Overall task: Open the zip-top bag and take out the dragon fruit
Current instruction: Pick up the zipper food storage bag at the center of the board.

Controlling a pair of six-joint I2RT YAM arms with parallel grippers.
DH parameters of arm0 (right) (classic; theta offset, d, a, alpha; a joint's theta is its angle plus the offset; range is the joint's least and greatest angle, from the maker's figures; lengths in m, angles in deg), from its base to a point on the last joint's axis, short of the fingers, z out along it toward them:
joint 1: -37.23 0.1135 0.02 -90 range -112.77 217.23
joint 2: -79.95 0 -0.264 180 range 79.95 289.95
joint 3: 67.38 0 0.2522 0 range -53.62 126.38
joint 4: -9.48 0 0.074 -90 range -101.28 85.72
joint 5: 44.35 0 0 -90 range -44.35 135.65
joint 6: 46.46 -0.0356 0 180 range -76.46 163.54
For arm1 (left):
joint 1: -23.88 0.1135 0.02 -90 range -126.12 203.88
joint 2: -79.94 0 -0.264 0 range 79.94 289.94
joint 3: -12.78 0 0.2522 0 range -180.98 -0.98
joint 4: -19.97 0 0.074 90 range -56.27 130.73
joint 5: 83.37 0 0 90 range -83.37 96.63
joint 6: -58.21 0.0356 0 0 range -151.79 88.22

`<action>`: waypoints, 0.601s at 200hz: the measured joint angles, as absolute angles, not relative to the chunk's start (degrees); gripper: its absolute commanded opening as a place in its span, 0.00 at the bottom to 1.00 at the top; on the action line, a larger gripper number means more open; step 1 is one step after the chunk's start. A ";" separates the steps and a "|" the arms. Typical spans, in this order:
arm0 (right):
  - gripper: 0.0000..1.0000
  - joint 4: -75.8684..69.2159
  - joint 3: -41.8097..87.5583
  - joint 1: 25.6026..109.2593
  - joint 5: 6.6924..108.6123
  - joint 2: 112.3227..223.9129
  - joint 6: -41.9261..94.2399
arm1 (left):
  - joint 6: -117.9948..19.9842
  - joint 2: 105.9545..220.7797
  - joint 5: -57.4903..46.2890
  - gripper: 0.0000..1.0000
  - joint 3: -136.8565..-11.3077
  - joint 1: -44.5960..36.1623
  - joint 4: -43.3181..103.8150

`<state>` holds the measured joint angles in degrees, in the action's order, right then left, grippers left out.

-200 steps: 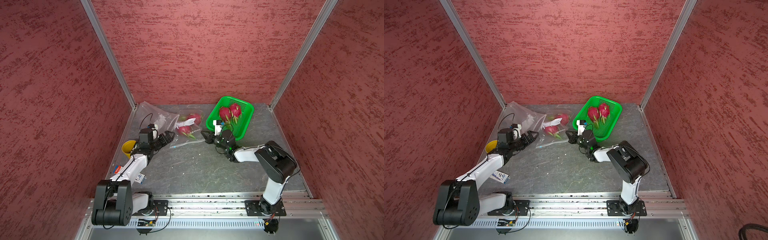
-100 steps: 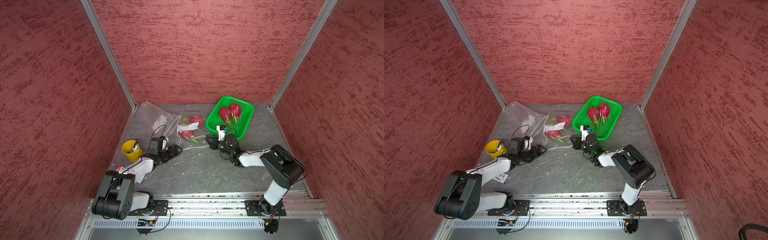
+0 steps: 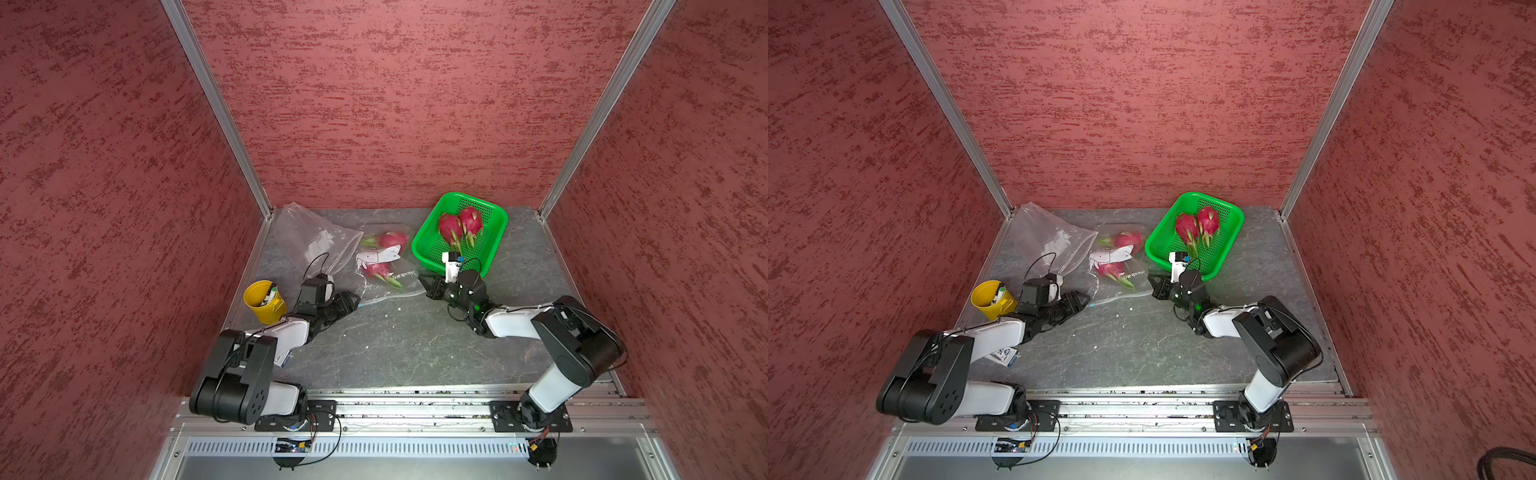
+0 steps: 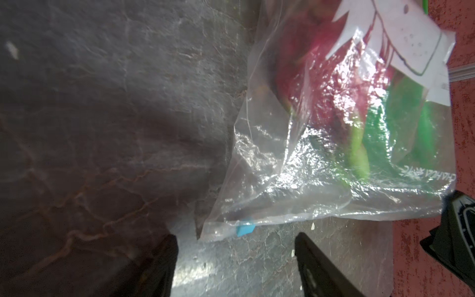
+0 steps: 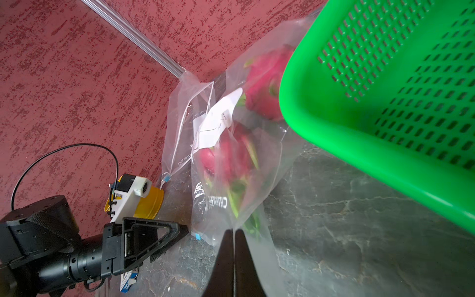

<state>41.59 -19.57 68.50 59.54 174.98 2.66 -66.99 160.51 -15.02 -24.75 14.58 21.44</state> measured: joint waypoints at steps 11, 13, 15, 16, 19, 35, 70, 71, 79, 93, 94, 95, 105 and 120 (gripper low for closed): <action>0.00 41.68 -19.57 68.50 59.54 175.15 2.66 | -67.36 161.82 -15.24 0.59 -24.77 14.58 19.60; 0.00 41.68 -19.57 68.50 59.54 175.22 2.64 | -67.31 162.07 -15.33 0.58 -24.77 14.58 19.27; 0.00 41.70 -19.57 68.50 59.54 175.26 2.64 | -67.49 162.26 -15.35 0.57 -24.77 14.58 18.97; 0.00 41.72 -19.57 68.50 59.54 175.30 2.64 | -67.60 162.33 -15.33 0.56 -24.77 14.58 18.90; 0.00 41.72 -19.57 68.50 59.57 175.37 2.64 | -67.44 162.59 -15.35 0.54 -24.77 14.58 18.57; 0.00 41.72 -19.57 68.50 59.57 175.70 2.64 | -67.93 163.81 -15.37 0.44 -24.73 14.58 17.09; 0.01 41.74 -19.57 68.50 59.61 175.76 2.64 | -67.95 165.30 -15.35 0.29 -24.66 14.58 15.91; 0.01 41.74 -19.57 68.50 59.61 175.76 2.64 | -67.88 165.32 -15.37 0.28 -24.66 14.58 15.91; 0.01 41.74 -19.57 68.50 59.63 175.79 2.64 | -67.58 165.78 -15.55 0.23 -24.66 14.58 15.62; 0.01 41.79 -19.57 68.50 59.70 175.92 2.64 | -67.34 166.72 -15.92 0.14 -24.79 14.58 15.21; 0.01 41.79 -19.57 68.50 59.70 175.96 2.61 | -67.40 166.76 -15.96 0.13 -24.79 14.58 15.14; 0.01 41.79 -19.57 68.50 59.72 175.96 2.61 | -67.62 166.90 -16.03 0.13 -24.79 14.60 15.03; 0.01 41.81 -19.57 68.50 59.85 176.18 2.59 | -67.25 167.53 -16.27 0.10 -24.90 14.60 14.75; 0.01 41.85 -19.57 68.50 60.00 176.44 2.46 | -67.05 167.99 -16.88 0.01 -24.97 14.67 14.44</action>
<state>41.85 -19.57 68.50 60.00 176.44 2.46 -67.05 167.99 -16.88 -24.97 14.67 14.44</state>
